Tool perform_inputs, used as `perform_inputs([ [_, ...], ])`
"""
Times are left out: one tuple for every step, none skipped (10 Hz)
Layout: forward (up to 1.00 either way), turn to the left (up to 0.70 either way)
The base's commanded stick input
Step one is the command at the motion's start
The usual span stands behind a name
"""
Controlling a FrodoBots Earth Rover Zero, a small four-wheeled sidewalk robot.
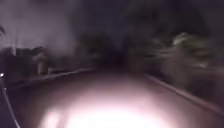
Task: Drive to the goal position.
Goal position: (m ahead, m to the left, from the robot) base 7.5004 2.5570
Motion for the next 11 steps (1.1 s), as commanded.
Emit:
perform_inputs([
  [0.50,0.00],
  [0.50,0.00],
  [0.50,0.00],
  [0.50,0.00],
  [0.50,0.00],
  [0.50,0.00],
  [0.50,0.00],
  [0.50,0.00],
  [0.50,0.00],
  [0.50,0.00],
  [0.50,0.00],
])
